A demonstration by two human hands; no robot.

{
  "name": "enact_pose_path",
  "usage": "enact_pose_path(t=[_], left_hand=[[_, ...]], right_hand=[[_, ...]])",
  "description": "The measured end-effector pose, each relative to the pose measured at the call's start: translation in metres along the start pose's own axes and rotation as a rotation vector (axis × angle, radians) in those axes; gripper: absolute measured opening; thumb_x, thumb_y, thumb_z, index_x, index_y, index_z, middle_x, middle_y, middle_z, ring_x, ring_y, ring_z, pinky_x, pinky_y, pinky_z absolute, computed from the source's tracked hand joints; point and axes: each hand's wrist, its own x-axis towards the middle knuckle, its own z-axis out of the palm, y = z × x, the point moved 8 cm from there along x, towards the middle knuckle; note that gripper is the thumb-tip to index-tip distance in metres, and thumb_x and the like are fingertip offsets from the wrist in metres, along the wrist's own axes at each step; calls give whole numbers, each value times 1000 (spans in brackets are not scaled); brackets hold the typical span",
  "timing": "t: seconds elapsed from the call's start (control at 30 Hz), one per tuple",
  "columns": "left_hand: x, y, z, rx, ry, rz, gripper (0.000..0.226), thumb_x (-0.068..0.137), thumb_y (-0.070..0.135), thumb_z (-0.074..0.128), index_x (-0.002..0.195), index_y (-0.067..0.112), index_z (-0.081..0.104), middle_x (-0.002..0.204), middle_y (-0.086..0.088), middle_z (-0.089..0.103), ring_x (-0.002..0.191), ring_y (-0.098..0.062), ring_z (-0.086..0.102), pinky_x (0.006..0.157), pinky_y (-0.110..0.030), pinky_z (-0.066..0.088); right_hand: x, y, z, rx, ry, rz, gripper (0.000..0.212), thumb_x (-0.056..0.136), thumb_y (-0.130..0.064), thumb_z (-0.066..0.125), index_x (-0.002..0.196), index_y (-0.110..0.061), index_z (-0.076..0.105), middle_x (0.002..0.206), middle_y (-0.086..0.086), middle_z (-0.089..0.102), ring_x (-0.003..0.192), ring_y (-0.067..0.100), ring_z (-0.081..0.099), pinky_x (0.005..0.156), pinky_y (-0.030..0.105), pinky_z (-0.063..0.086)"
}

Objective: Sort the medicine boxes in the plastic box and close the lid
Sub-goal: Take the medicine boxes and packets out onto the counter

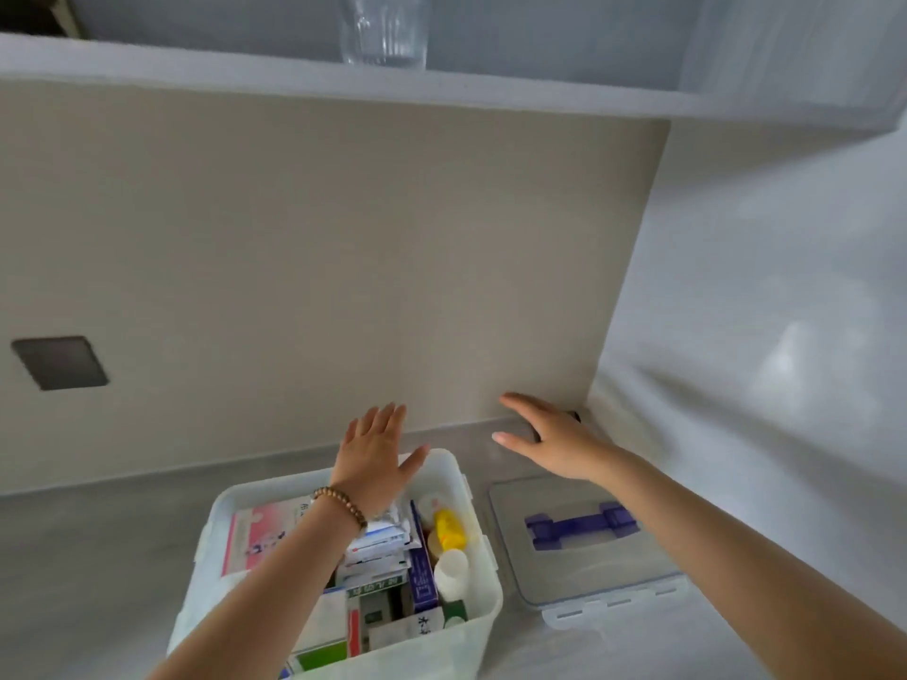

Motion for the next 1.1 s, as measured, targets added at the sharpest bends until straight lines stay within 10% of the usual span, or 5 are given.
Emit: enact_pose_path(t=[0.23, 0.57, 0.9, 1.1], left_hand=[[-76, -107, -1, 6, -72, -19, 68, 88, 57, 31, 145, 22, 16, 153, 2, 20, 142, -16, 14, 116, -35, 11], [-115, -105, 41, -77, -148, 46, 55, 89, 56, 20, 141, 36, 23, 151, 7, 21, 141, -16, 13, 115, -38, 6], [-118, -103, 56, 18, -143, 27, 56, 87, 60, 10, 138, 45, 24, 153, 4, 17, 142, -22, 8, 116, -46, -2], [-118, -104, 58, 20, -123, 32, 46, 92, 53, 22, 137, 46, 27, 153, 4, 18, 142, -23, 8, 114, -45, -5]], right_hand=[[6, -87, 88, 68, -150, -60, 63, 90, -54, 46, 144, -25, 30, 153, -5, 28, 138, 12, 30, 112, 31, 26], [8, -81, 167, 392, -243, 404, 79, 86, -61, 47, 134, 2, 40, 141, 23, 43, 127, 34, 45, 106, 42, 36], [8, -68, 198, 597, -266, 639, 77, 80, -65, 53, 130, -8, 44, 129, 8, 54, 102, 21, 55, 85, 30, 45], [15, -68, 209, 734, -283, 666, 85, 71, -66, 62, 135, -13, 44, 141, 10, 47, 126, 28, 46, 106, 41, 39]])
